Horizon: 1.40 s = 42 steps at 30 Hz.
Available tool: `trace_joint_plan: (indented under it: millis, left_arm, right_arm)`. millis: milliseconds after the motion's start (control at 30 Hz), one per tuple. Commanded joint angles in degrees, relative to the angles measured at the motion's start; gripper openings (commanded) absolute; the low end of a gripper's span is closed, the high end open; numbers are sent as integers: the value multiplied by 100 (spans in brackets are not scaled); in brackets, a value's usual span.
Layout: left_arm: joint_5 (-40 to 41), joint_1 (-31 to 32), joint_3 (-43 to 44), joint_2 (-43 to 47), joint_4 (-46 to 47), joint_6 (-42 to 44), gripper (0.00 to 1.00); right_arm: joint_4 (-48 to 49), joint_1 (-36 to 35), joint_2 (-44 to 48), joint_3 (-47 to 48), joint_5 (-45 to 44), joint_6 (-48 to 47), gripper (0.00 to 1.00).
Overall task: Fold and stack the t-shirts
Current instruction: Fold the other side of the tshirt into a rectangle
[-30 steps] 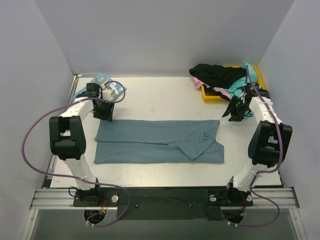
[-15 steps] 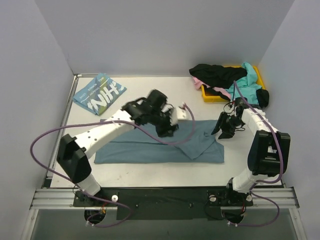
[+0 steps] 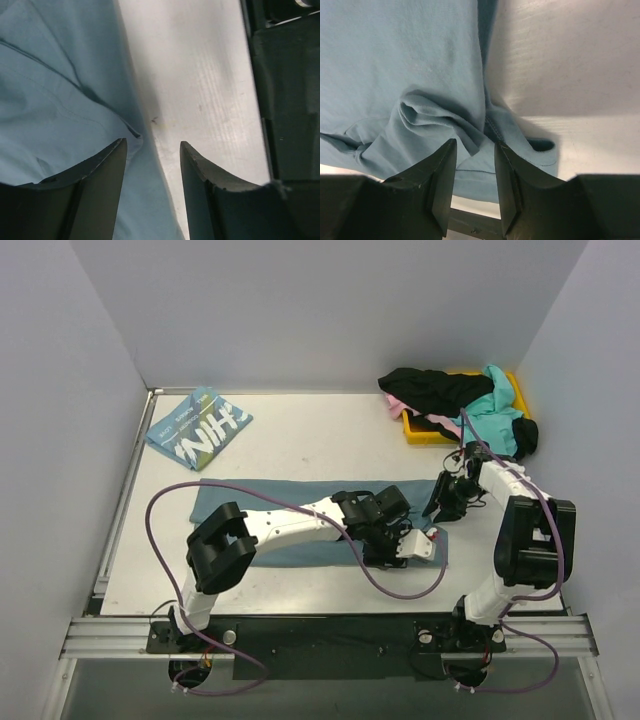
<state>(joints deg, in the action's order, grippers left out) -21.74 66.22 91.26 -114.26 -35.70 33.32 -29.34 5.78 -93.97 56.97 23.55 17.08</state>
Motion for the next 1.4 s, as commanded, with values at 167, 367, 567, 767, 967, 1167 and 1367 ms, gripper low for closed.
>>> trace_joint_plan:
  millis: [167, 367, 567, 767, 967, 1167, 1367]
  left_arm:
    - [890, -30, -117, -211, 898, 368, 54]
    - [865, -39, -109, -308, 811, 455, 51]
    - [610, -65, -118, -281, 363, 702, 56]
    - [354, -82, 85, -299, -60, 1124, 61]
    - [644, -74, -91, -396, 415, 922, 39]
    - [249, -188, 278, -299, -59, 808, 16]
    - [363, -293, 313, -238, -69, 606, 0]
  right_arm:
    - [87, -24, -227, 42, 18, -117, 28]
    - [113, -16, -288, 104, 62, -152, 15]
    - [95, -24, -183, 69, 132, -126, 0]
    - [69, -42, -121, 112, 176, -82, 0]
    - [25, -42, -42, 77, 203, -73, 0]
    - [-115, -42, 46, 148, 106, -3, 0]
    - [-396, -42, 133, 253, -157, 41, 0]
